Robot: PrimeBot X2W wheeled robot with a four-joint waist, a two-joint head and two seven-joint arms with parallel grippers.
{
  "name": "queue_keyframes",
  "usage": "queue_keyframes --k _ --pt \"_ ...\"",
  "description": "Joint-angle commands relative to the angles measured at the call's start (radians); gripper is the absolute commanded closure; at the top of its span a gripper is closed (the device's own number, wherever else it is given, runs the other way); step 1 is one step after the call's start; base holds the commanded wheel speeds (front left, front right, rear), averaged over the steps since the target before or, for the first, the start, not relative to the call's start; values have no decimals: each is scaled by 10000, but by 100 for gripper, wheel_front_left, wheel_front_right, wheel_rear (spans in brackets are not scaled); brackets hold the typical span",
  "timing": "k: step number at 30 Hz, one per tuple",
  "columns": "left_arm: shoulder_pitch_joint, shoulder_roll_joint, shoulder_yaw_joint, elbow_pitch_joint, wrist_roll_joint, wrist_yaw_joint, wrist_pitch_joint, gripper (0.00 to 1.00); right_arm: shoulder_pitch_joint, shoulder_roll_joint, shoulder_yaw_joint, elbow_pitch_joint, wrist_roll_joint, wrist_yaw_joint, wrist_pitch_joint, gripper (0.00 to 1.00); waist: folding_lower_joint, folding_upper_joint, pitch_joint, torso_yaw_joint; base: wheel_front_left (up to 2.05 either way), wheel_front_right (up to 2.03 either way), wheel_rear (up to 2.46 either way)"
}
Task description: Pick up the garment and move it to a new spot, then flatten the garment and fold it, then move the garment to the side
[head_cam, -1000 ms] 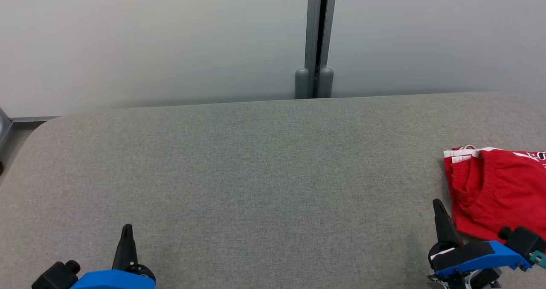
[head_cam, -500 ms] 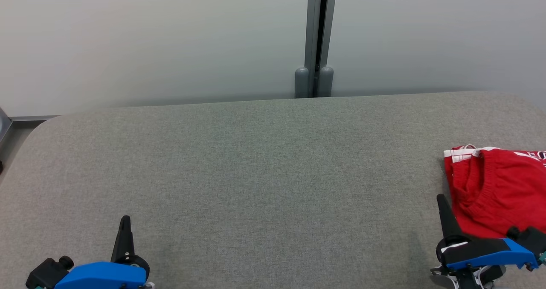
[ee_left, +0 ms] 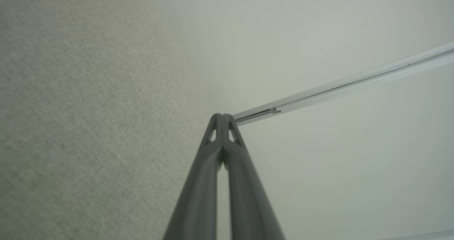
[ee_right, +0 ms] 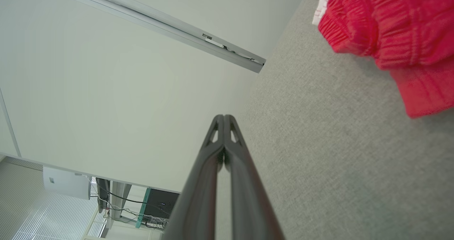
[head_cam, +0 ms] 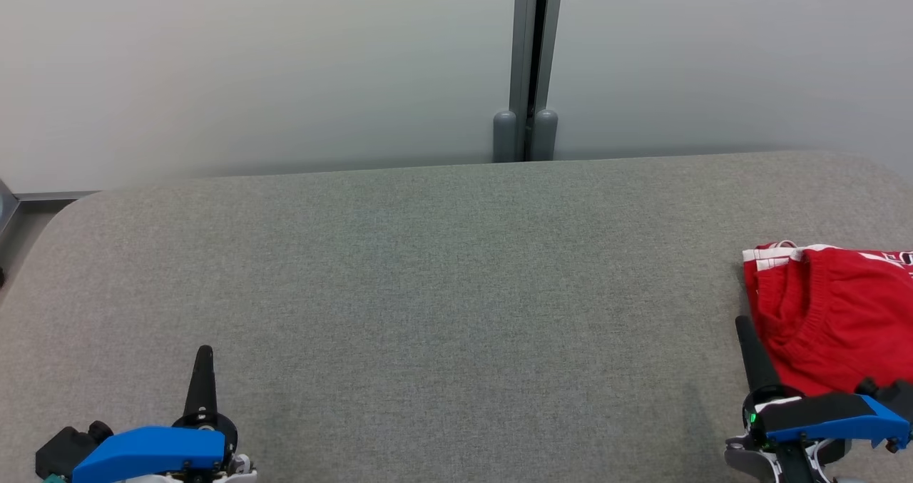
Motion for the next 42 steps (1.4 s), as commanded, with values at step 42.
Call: queue_keyframes --k 42 --pt "-637 -15 314 -594 -3540 -13 971 100 92 -76 -346 -858 3577 4 972 100 -1 0 97 -5 0 0 0"
